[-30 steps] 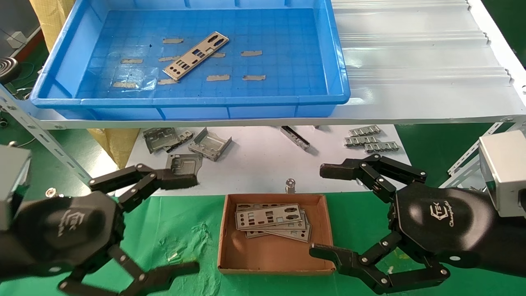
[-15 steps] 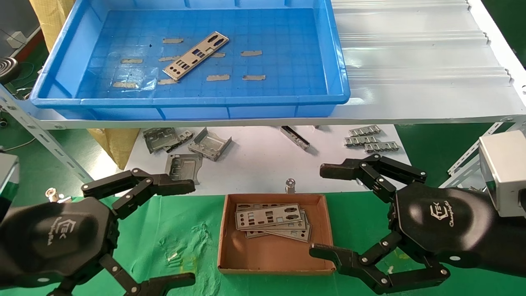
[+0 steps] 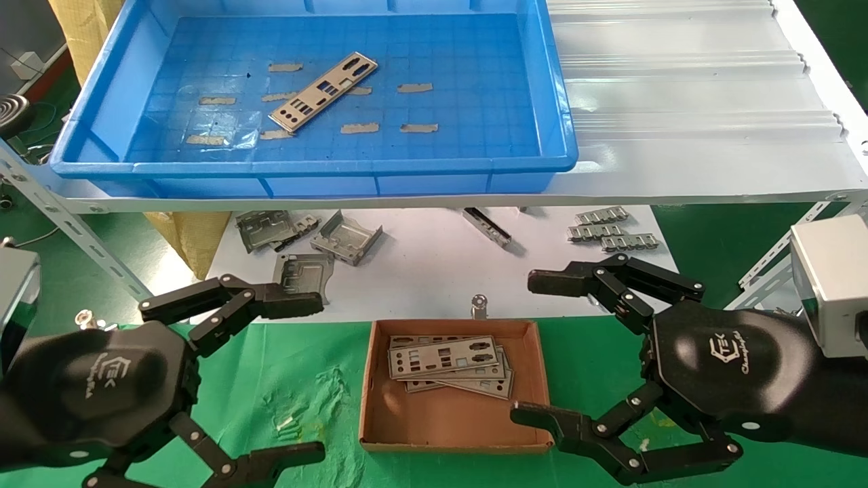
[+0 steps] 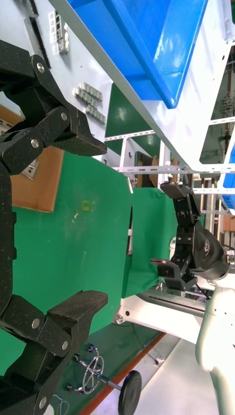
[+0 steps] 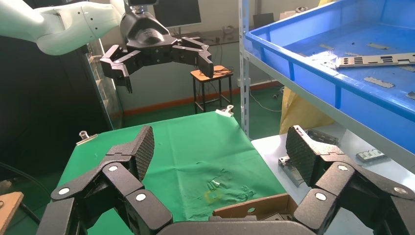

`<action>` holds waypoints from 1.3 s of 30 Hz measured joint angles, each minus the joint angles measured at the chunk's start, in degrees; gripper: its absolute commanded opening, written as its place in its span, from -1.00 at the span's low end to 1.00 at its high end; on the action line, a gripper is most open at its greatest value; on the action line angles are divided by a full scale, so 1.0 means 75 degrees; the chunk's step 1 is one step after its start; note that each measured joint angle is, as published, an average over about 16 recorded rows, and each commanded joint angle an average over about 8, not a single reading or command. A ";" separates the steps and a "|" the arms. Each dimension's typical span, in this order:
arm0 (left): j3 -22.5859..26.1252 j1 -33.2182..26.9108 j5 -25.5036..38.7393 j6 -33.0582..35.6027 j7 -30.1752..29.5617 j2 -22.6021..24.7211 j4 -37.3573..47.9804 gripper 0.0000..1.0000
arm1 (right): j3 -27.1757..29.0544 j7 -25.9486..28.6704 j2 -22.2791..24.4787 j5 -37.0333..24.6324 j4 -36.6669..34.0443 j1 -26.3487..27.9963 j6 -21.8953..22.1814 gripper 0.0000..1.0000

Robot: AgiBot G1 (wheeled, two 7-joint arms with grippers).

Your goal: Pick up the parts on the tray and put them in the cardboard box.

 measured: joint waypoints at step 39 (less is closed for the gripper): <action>0.0022 -0.0027 0.0027 -0.0004 0.0023 0.0033 0.0057 1.00 | 0.0000 0.0000 0.0000 0.0000 0.0000 0.0000 0.0000 1.00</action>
